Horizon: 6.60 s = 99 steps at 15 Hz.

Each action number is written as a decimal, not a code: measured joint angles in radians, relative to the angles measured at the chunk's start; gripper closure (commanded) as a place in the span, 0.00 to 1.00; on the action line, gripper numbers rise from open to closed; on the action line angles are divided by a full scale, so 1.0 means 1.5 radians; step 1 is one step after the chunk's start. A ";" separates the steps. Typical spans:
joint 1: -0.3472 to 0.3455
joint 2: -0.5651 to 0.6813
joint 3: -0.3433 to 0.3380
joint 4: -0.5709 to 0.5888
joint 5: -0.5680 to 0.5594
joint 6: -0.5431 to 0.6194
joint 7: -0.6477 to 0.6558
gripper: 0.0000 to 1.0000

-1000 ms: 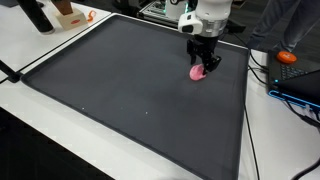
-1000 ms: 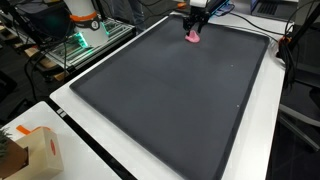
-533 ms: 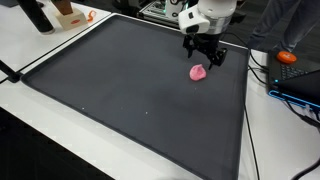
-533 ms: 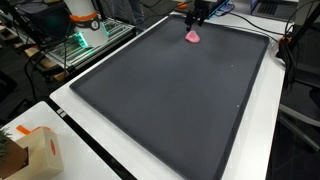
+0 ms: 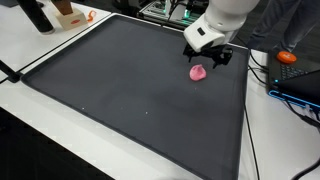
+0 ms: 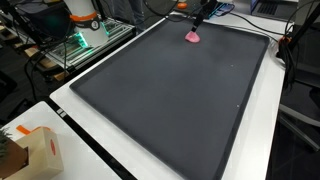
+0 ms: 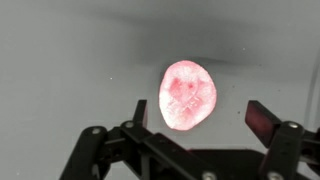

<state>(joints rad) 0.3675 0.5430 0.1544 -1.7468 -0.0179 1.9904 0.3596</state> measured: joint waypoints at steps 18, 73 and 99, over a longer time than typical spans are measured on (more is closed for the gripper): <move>0.093 0.148 0.040 0.203 -0.200 -0.157 -0.350 0.00; -0.064 0.069 -0.052 0.030 0.217 0.069 0.248 0.00; -0.106 -0.138 -0.012 -0.370 0.596 0.412 0.331 0.00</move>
<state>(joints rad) 0.2084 0.3359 0.1371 -2.3023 0.8756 2.6079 0.8566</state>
